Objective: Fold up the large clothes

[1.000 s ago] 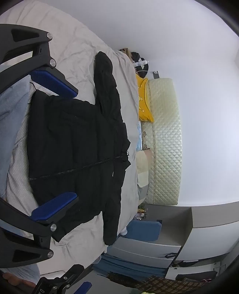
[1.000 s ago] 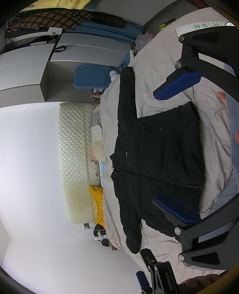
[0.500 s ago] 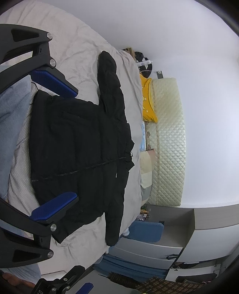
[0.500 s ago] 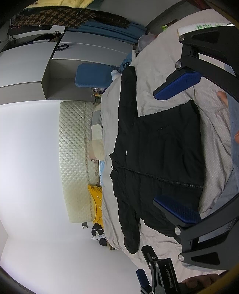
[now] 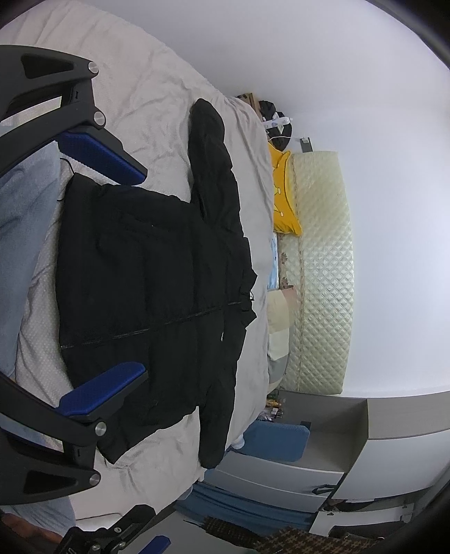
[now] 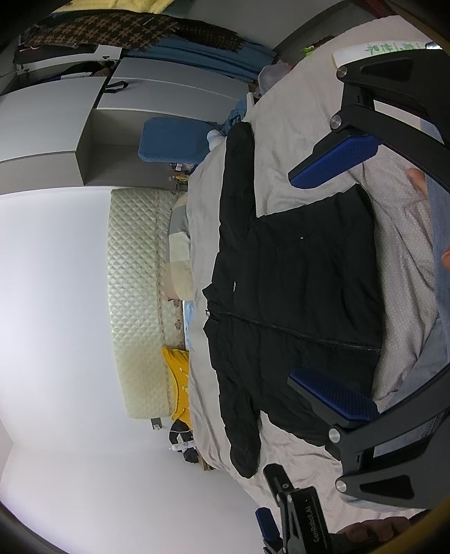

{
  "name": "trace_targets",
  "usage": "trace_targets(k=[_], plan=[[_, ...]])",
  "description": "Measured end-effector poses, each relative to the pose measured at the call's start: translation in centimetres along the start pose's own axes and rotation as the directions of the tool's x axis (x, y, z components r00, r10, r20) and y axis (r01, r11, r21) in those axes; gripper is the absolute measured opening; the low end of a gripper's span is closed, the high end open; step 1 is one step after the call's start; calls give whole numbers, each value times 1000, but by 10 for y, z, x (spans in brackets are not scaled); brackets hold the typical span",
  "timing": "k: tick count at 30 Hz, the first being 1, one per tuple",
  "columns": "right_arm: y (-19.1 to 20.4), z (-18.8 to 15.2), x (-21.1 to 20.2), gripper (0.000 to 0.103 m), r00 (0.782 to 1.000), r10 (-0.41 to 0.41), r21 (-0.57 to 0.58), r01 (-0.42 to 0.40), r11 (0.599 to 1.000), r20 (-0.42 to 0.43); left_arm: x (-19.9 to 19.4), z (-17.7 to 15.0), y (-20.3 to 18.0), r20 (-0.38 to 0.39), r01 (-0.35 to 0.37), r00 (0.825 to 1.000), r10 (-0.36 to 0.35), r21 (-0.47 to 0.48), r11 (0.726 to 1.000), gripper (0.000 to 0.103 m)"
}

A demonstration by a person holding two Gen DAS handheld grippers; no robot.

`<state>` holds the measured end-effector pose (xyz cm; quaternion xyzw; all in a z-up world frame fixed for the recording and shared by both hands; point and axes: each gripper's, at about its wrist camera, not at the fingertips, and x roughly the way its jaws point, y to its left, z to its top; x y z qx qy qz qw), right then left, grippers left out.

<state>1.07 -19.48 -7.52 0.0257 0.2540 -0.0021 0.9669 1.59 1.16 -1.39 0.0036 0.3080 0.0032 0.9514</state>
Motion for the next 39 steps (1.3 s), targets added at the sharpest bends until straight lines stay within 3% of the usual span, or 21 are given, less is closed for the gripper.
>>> trace_targets(k=[23, 39], plan=[[1, -2, 6, 103, 1000, 10, 9, -10, 1000, -13, 1, -2, 0, -4, 8, 1000, -8, 3, 1000, 103], [4, -4, 13, 103, 999, 20, 6, -20, 1000, -28, 12, 0, 4, -37, 51, 998, -51, -14, 999, 103]])
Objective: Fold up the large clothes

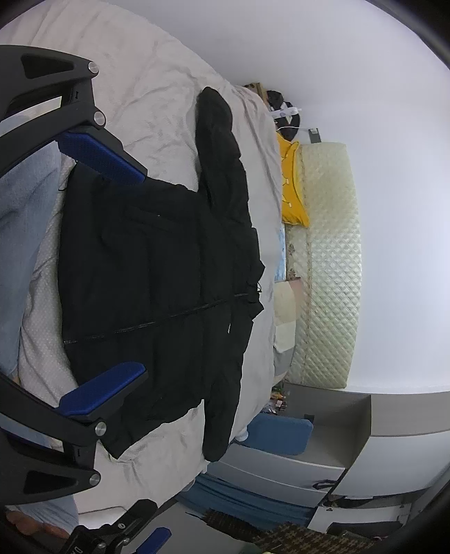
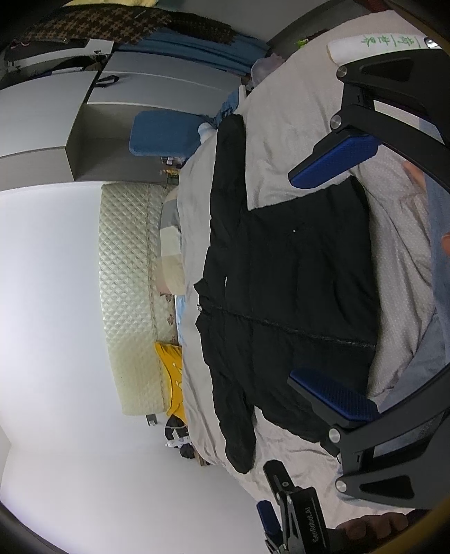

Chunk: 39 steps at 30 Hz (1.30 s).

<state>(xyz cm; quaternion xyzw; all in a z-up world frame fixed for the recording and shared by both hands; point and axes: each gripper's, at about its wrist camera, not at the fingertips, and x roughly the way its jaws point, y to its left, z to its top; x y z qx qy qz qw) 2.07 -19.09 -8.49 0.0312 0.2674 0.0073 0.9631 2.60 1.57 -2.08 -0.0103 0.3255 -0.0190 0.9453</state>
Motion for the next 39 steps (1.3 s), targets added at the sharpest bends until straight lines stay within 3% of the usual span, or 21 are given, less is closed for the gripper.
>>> trace_targets(k=[8, 16, 22, 31, 39], plan=[[-3, 23, 0, 103, 999, 10, 2, -10, 1000, 51, 2, 22, -5, 35, 11, 999, -11, -3, 1000, 103], [-4, 59, 3, 103, 994, 10, -6, -9, 1000, 107, 12, 60, -16, 89, 22, 996, -24, 21, 1000, 103], [-15, 83, 23, 103, 994, -10, 1, 10, 1000, 105, 28, 94, -32, 130, 18, 991, -22, 37, 999, 103], [-39, 111, 72, 103, 992, -43, 38, 39, 999, 121, 92, 133, -49, 120, 29, 992, -37, 65, 997, 103], [-56, 87, 144, 103, 995, -86, 44, 83, 996, 59, 171, 115, -48, 92, 19, 995, -28, 94, 995, 103]])
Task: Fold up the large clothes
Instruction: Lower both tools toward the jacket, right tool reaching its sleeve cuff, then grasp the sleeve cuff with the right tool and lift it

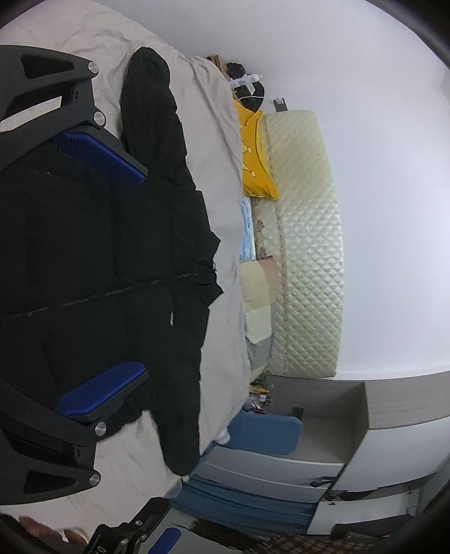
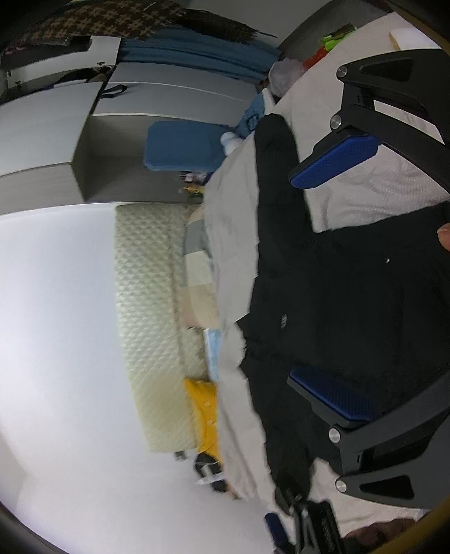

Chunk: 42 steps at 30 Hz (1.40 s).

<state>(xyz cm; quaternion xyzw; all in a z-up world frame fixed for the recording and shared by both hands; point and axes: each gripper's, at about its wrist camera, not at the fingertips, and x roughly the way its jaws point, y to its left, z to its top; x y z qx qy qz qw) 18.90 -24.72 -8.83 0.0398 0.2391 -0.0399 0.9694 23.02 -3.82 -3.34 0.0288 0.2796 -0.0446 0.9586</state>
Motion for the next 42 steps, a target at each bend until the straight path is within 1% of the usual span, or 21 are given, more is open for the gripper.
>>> trace_targets(k=[1, 3, 5, 7, 10, 13, 17, 19, 22, 25, 28, 29, 31, 33, 36, 38, 41, 42], plan=[[-2, -5, 13, 103, 999, 3, -3, -3, 1000, -33, 9, -5, 0, -2, -5, 1000, 5, 5, 1000, 103], [-10, -10, 29, 103, 997, 39, 20, -37, 999, -62, 22, -13, 0, -8, -3, 1000, 3, 8, 1000, 103], [-17, -13, 40, 103, 996, 64, 37, -62, 997, -56, 37, -21, 1, -25, 14, 1000, -14, 7, 1000, 103], [-26, -15, 49, 103, 999, 46, 43, -46, 998, -17, 50, -26, 2, -44, 25, 999, -25, 7, 1000, 103], [-37, -17, 66, 103, 999, -33, 31, 33, 999, -2, 68, -33, 10, -60, 4, 998, -6, -20, 1000, 103], [-56, -22, 89, 103, 1000, -31, 69, 31, 997, 2, 79, -42, 25, -65, 17, 998, -21, -69, 997, 103], [-85, -30, 123, 103, 997, -55, 118, 61, 991, -58, 86, -50, 37, -68, 8, 998, -14, -91, 996, 103], [-106, -27, 139, 103, 996, -54, 177, 64, 982, -65, 90, -54, 42, -69, 17, 997, -24, -108, 994, 103], [-140, -22, 161, 103, 998, -29, 267, 44, 963, -61, 95, -61, 47, -78, 26, 996, -36, -127, 992, 103], [-188, -25, 188, 103, 996, -30, 370, 58, 927, -83, 98, -68, 52, -92, 35, 995, -48, -140, 990, 103], [-233, -37, 210, 101, 991, -43, 449, 94, 888, -124, 102, -72, 56, -95, 33, 994, -48, -155, 987, 103], [-251, -44, 220, 100, 989, -39, 488, 105, 867, -143, 105, -72, 57, -96, 31, 994, -47, -160, 987, 103], [-281, -57, 236, 98, 987, -10, 567, 99, 818, -158, 111, -73, 61, -98, 22, 994, -40, -174, 985, 103], [-312, -70, 255, 97, 988, 24, 654, 82, 752, -152, 118, -74, 64, -104, 15, 994, -35, -182, 983, 103], [-342, -78, 286, 94, 989, 25, 729, 91, 678, -146, 130, -75, 68, -128, -24, 992, 1, -185, 982, 103], [-360, -79, 309, 94, 990, 14, 765, 97, 637, -138, 137, -73, 70, -136, -43, 991, 18, -186, 982, 103], [-387, -78, 348, 94, 988, -20, 778, 134, 613, -155, 146, -68, 74, -142, -82, 988, 55, -189, 979, 103], [-395, -78, 361, 94, 986, -33, 781, 147, 607, -161, 152, -64, 77, -146, -84, 988, 54, -208, 974, 103]])
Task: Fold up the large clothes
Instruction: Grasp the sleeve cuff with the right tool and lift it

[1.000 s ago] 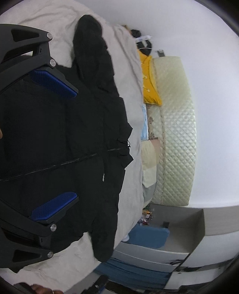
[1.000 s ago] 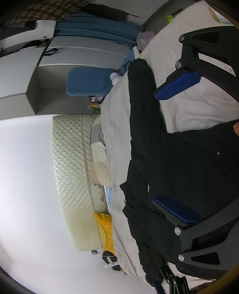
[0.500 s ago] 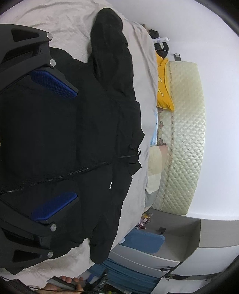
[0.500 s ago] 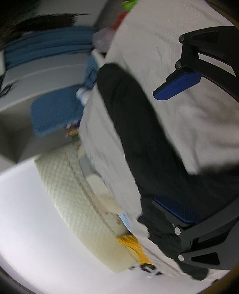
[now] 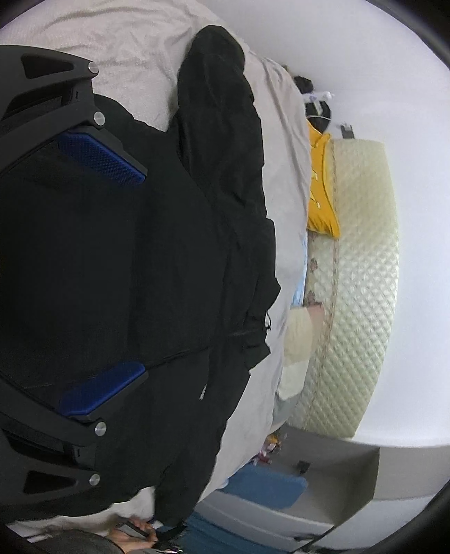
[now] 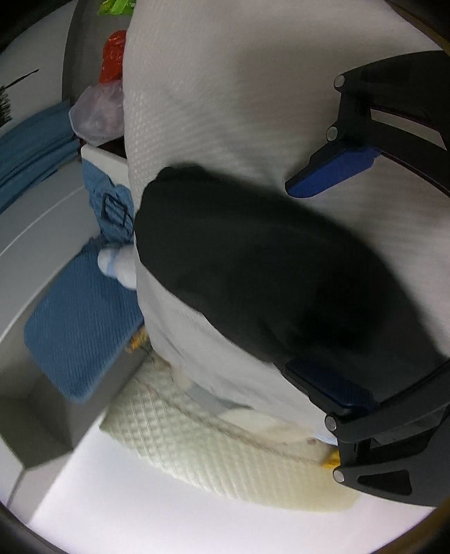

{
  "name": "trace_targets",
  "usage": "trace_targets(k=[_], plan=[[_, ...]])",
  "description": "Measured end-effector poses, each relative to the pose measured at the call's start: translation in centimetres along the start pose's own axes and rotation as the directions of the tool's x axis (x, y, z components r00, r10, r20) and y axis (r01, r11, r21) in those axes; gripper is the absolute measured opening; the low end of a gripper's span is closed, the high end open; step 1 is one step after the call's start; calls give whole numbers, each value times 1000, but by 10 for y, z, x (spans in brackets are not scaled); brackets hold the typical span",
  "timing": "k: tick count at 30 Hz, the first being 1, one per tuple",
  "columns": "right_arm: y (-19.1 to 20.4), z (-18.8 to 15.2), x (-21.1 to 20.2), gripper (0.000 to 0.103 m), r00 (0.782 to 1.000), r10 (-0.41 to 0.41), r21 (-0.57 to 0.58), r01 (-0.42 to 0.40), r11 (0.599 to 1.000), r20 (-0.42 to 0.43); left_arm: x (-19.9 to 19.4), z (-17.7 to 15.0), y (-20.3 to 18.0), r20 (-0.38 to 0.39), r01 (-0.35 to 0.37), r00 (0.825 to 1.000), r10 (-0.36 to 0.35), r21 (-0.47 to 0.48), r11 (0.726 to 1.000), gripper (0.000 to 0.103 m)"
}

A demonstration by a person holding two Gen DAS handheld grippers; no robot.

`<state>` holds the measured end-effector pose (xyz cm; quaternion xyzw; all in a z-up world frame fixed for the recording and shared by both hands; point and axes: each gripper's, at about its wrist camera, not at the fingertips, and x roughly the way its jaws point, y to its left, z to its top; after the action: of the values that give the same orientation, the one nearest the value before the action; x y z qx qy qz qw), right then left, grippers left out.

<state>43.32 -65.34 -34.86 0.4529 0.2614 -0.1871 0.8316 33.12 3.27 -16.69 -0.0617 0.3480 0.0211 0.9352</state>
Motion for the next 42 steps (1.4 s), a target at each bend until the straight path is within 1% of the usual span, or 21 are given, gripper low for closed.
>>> trace_targets(k=[2, 5, 6, 7, 8, 10, 11, 13, 14, 16, 18, 21, 25, 29, 31, 32, 33, 35, 37, 40, 42], plan=[[-5, 11, 18, 94, 1000, -2, 9, 2, 1000, 19, 10, 8, 1, 10, -19, 1000, 19, -21, 1000, 103], [-4, 24, 31, 93, 996, 23, -24, -22, 999, 82, 35, 20, -4, 10, -74, 997, 74, 13, 997, 103], [-2, 25, 32, 87, 995, 28, -39, -24, 999, 99, 39, 22, -3, 14, -87, 996, 87, 11, 996, 103], [-1, 26, 32, 76, 992, 39, -48, -33, 998, 123, 47, 22, -2, 16, -95, 995, 94, 7, 995, 103], [-5, 29, 32, 70, 990, 48, -43, -42, 998, 135, 52, 23, -2, 11, -97, 995, 97, 6, 995, 103], [-12, 31, 34, 54, 988, 47, -9, -47, 999, 145, 69, 24, -1, -25, -98, 995, 98, 1, 995, 103], [-15, 32, 35, 51, 988, 46, 0, -46, 999, 149, 74, 24, -1, -35, -97, 995, 97, 1, 995, 103], [-16, 31, 31, 38, 986, 30, 10, -32, 999, 163, 85, 24, 0, -61, -104, 993, 104, 5, 995, 103], [-14, 31, 30, 34, 986, 21, 2, -22, 1000, 164, 89, 26, 1, -68, -111, 991, 111, 7, 994, 103], [-3, 30, 25, 20, 987, -2, -39, 9, 999, 163, 90, 29, 1, -76, -102, 992, 102, 10, 995, 103], [8, 30, 20, 14, 986, -19, -79, 32, 996, 166, 84, 33, 2, -56, -88, 995, 88, 5, 996, 103], [18, 35, 9, 10, 982, -16, -117, 39, 992, 187, 72, 30, 0, 3, -99, 995, 99, 24, 995, 103], [19, 41, -12, 8, 972, -13, -128, 44, 991, 234, 62, 20, -3, -4, -84, 996, 84, 49, 995, 103], [23, 49, -45, 8, 960, -17, -129, 55, 990, 280, 36, 9, -1, 5, -70, 998, 69, 68, 995, 103], [30, 52, -69, 8, 955, -30, -127, 70, 989, 296, 20, 6, 1, 62, -67, 996, 62, 81, 994, 103], [33, 53, -80, 8, 952, -29, -125, 71, 990, 305, 14, 6, 1, 69, -83, 995, 77, 93, 992, 103], [39, 54, -92, 8, 950, -24, -129, 67, 989, 313, 10, 7, 2, 61, -88, 995, 82, 96, 992, 103], [56, 57, -112, 8, 947, -13, -160, 68, 985, 321, -5, 9, 6, 75, -50, 996, 44, 86, 995, 103], [78, 59, -132, 8, 945, 6, -196, 61, 979, 327, -19, 11, 8, 92, -57, 995, 49, 81, 995, 103], [113, 57, -160, 8, 944, 33, -242, 51, 969, 329, -41, 11, 8, 116, -61, 992, 48, 106, 993, 103], [135, 53, -176, 8, 941, 59, -280, 39, 959, 334, -54, 13, 10, 112, -47, 993, 36, 105, 993, 103]])
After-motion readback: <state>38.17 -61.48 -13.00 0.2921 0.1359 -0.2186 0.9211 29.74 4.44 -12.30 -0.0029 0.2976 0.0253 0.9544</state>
